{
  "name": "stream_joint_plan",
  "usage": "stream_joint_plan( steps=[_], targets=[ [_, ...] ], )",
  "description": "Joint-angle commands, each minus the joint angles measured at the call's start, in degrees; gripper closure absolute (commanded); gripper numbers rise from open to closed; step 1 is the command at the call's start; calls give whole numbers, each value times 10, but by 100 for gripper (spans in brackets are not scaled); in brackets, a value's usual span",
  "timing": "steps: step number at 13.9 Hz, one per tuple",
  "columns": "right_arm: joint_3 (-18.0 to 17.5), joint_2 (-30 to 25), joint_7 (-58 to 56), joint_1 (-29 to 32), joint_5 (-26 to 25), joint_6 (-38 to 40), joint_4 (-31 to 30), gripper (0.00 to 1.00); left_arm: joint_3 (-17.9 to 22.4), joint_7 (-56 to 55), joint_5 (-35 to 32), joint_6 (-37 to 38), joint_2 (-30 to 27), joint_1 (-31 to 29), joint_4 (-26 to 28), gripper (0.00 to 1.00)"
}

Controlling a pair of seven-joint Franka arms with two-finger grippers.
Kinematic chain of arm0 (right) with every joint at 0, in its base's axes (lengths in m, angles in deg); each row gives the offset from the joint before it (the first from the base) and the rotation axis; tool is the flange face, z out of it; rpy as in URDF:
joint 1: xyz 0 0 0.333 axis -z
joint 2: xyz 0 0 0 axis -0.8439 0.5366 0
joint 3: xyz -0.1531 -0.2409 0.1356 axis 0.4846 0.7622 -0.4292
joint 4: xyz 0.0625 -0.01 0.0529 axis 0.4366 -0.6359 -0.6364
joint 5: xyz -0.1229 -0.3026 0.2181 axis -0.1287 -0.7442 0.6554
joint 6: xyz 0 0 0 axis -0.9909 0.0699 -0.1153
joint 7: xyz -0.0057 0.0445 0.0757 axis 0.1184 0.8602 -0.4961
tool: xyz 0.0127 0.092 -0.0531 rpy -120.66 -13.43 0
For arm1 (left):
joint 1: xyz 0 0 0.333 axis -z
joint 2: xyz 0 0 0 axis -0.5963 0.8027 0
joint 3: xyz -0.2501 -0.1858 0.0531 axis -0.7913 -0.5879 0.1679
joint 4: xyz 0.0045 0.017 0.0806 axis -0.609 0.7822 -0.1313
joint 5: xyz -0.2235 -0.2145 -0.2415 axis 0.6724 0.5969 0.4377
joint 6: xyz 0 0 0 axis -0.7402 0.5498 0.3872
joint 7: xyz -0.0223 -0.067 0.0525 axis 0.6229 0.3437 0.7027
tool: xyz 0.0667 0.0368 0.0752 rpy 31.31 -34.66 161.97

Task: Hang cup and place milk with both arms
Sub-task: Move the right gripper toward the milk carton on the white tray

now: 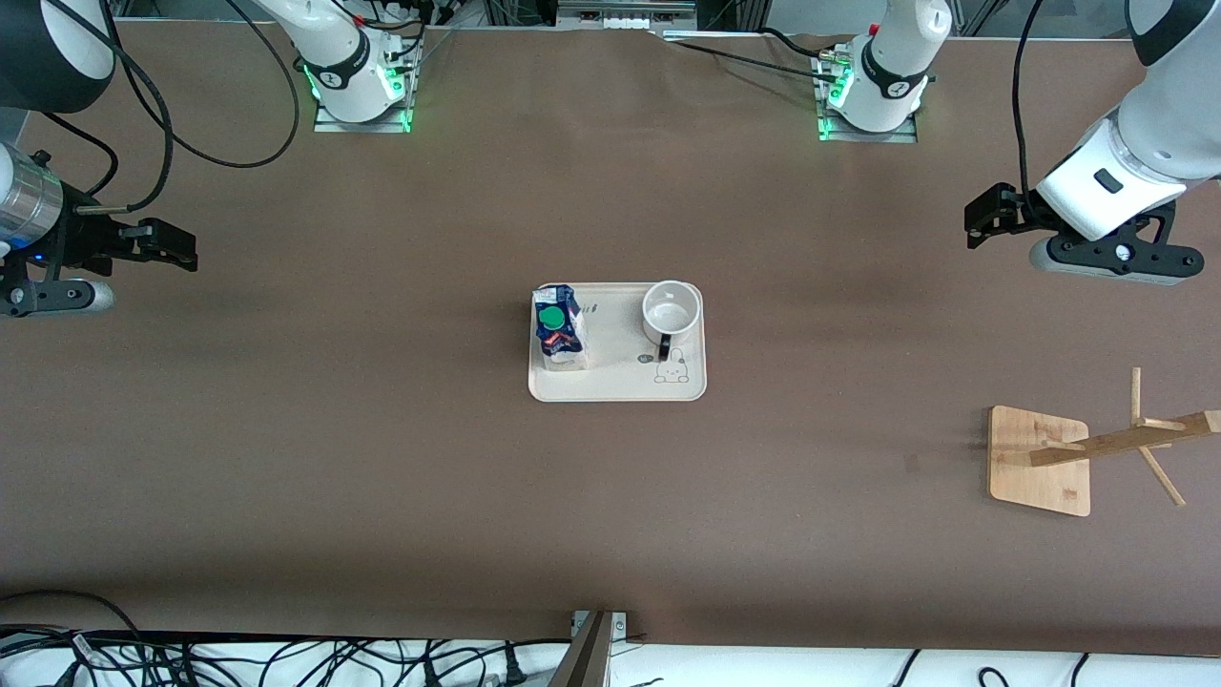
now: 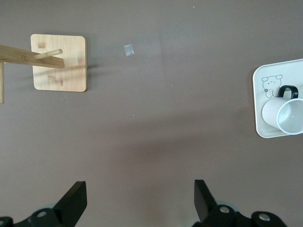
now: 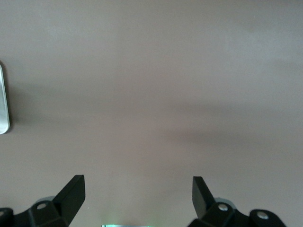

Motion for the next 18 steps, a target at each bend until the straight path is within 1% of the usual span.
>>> stream_joint_plan(
  steps=[1, 2, 3, 7, 9, 11, 13, 15, 18],
  targets=[
    [1, 2, 6, 2, 10, 20, 9, 0, -3, 2, -5, 17, 12, 0, -24, 0],
    [1, 3, 6, 4, 33, 20, 9, 0, -3, 2, -5, 17, 12, 0, -24, 0],
    [2, 6, 4, 3, 45, 15, 9, 0, -3, 2, -5, 17, 12, 0, -24, 0],
    [0, 22, 7, -7, 50, -6, 7, 0, -3, 2, -5, 17, 12, -3, -24, 0],
    [0, 25, 13, -12, 65, -14, 7, 0, -3, 2, -5, 17, 12, -3, -24, 0],
    [0, 32, 55, -18, 76, -28, 7, 0, -3, 2, -5, 17, 12, -3, -24, 0],
    [0, 41, 90, -44, 78, -51, 8, 0, -3, 2, -5, 17, 12, -3, -24, 0],
    [0, 43, 135, -66, 78, -53, 8, 0, -3, 2, -5, 17, 12, -3, -24, 0],
    [-1, 64, 141, -110, 79, -80, 7, 0, -3, 2, -5, 17, 12, -3, -24, 0]
  ],
)
